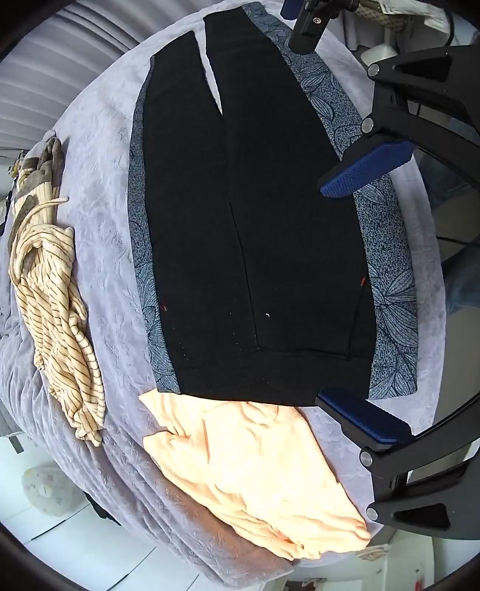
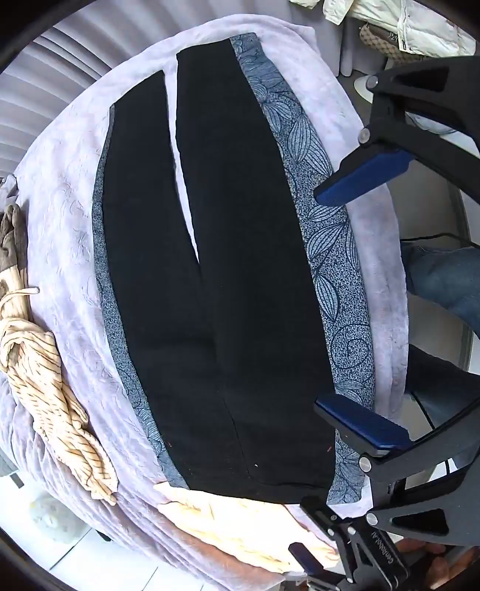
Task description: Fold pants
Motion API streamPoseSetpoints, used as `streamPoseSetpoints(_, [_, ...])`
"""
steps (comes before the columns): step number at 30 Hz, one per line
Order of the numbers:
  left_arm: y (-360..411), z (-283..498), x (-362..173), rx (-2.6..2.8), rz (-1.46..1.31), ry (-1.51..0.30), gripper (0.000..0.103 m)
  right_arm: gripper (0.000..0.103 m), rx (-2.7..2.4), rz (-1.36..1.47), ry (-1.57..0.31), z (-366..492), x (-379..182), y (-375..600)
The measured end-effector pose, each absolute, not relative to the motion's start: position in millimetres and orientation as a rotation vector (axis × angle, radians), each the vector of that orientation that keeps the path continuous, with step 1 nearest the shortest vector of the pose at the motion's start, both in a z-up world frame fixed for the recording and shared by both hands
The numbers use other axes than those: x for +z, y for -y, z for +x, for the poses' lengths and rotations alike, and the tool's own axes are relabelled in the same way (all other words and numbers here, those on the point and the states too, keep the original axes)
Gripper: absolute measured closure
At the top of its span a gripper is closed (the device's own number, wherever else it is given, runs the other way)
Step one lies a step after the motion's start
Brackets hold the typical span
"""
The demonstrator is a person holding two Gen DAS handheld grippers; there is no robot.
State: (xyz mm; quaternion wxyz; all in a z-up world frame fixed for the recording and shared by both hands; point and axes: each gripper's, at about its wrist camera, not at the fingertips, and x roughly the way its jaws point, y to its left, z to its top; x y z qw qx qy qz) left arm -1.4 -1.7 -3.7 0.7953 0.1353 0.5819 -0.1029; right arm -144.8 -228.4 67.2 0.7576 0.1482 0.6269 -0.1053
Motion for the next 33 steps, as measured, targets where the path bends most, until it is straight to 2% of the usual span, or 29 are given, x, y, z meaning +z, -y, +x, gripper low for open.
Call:
streamPoseSetpoints(6, [-8.9,6.7,-1.2,-0.247,0.274,-1.302,0.0,0.001,-0.236,0.338,-1.354,-148.0,66.1,225.8])
streamPoseSetpoints(12, [-16.3,-3.6,0.3,-0.237,0.28,-1.287,0.0,0.001,-0.252,0.331,-1.416,-142.7,58.6,205.9])
streamPoseSetpoints(33, [-14.9,-7.1,4.9,-0.241,0.264,-1.296,0.0,0.001,-0.238,0.304,-1.409,-154.4,63.6,204.7])
